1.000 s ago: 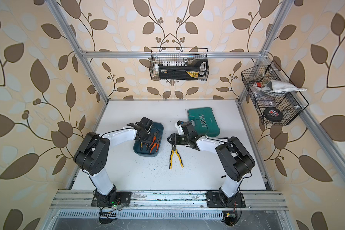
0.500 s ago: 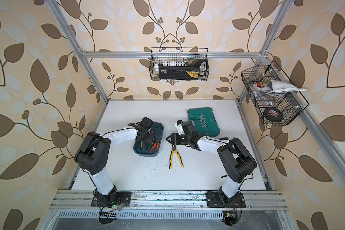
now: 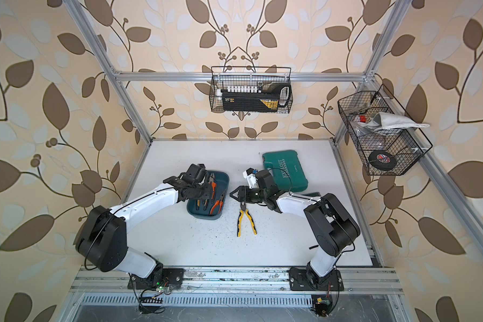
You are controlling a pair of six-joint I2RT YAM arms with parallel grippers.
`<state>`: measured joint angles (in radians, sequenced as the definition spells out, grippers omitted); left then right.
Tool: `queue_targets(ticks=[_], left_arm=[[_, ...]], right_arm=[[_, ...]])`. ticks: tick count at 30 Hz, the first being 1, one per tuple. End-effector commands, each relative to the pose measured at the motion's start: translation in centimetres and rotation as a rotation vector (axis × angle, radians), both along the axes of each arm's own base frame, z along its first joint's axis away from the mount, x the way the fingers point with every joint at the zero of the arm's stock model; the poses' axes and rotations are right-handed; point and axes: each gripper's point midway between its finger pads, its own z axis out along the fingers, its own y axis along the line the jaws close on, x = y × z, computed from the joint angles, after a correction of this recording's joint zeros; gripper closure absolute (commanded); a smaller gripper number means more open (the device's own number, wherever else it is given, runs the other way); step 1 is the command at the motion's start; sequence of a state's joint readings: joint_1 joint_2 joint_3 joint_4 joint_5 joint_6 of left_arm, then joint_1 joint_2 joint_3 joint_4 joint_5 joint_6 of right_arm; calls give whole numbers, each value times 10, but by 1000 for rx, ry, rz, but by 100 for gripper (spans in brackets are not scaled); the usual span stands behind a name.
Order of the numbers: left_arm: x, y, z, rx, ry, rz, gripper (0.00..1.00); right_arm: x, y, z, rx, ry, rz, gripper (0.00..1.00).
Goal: Take the pliers out of the storage box
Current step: Pick up the pliers from the storage box.
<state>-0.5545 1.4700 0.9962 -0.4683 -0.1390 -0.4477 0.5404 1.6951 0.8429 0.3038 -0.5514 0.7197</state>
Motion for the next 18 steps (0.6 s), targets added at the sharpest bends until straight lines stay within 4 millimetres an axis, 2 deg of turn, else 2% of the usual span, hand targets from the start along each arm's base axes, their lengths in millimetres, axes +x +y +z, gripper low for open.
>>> queue_targets(ticks=[1, 7, 11, 16, 17, 18], left_arm=[[1, -23, 36, -93, -124, 8, 100], [-17, -57, 37, -105, -130, -47, 100], [-19, -66, 31, -113, -116, -55, 100], [-23, -80, 40, -143, -135, -75, 100], [-22, -84, 29, -123, -114, -77, 100], [-22, -85, 28, -121, -110, -77, 100]], right_arm=[[-4, 3, 8, 84, 22, 10, 42], [-3, 10, 15, 213, 77, 12, 41], [-3, 9, 13, 203, 79, 7, 40], [-1, 7, 11, 187, 80, -5, 41], [-1, 8, 10, 186, 84, -5, 41], [-1, 8, 9, 185, 88, -4, 42]])
